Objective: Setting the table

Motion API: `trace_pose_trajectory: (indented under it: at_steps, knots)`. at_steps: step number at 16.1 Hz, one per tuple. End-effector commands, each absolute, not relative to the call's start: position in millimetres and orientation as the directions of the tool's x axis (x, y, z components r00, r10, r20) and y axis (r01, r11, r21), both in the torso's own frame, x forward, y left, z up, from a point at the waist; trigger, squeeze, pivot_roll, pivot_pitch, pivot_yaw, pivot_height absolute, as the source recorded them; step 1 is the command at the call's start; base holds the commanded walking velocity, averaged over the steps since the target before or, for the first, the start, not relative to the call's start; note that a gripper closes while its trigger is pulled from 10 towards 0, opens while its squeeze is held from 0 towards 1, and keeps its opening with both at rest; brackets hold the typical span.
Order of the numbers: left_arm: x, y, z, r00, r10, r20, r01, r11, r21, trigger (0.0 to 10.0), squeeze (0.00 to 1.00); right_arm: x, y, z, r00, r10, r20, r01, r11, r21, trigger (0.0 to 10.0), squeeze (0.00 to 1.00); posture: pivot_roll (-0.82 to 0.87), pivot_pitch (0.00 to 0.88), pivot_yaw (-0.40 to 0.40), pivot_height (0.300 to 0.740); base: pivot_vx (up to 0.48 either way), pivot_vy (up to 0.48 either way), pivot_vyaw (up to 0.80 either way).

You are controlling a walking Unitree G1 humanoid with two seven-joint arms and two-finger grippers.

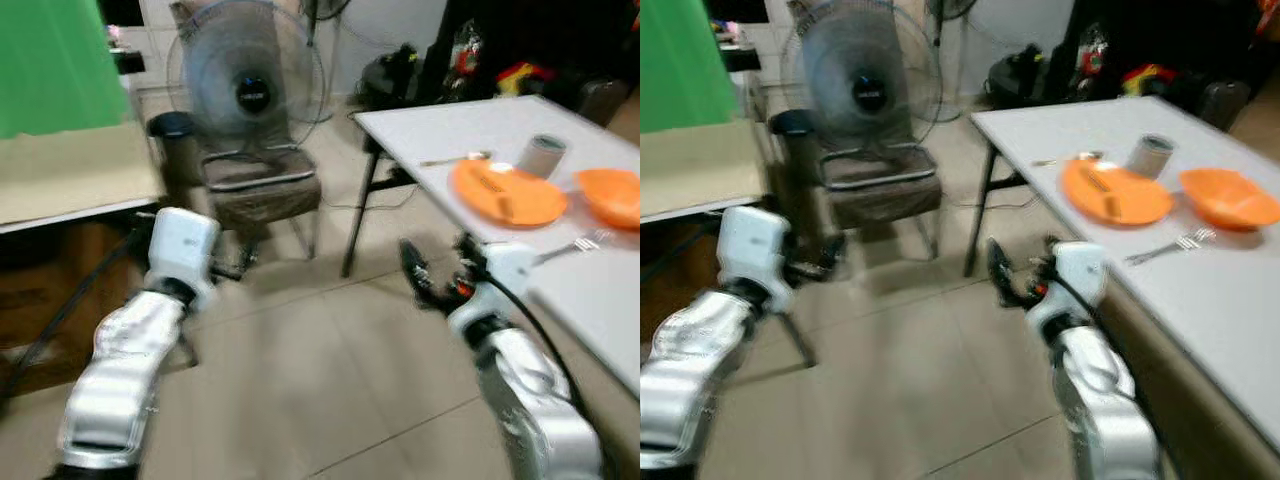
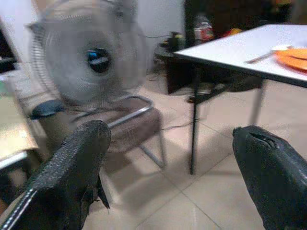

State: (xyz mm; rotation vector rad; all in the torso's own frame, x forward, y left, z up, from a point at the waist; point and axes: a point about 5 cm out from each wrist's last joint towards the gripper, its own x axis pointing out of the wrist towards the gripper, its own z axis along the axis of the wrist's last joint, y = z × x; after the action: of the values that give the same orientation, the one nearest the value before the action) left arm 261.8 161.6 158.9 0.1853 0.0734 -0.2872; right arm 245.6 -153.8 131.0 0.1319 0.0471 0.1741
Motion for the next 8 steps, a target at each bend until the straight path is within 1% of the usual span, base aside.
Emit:
trace_pose_trajectory:
  at_steps: [1, 8]
  knots:
    - [263.1, 166.4, 161.0, 0.961, -0.258, -0.101, 0.273, 0.944, 0.183, 10.0, 0.0, 247.1, -151.5, 134.1, 0.984, 0.179, -0.022, -0.174, 0.974, 0.146, 10.0, 1.0, 0.04, 0.0, -0.028, 0.74, 0.0, 0.398, 0.0]
    - [264.2, 167.4, 161.9, 0.961, -0.258, -0.1, 0.272, 0.945, 0.184, 10.0, 0.0, 247.7, -150.0, 134.2, 0.984, 0.179, -0.021, -0.174, 0.973, 0.15, 10.0, 1.0, 0.04, 0.0, -0.03, 0.74, 0.0, 0.399, 0.0]
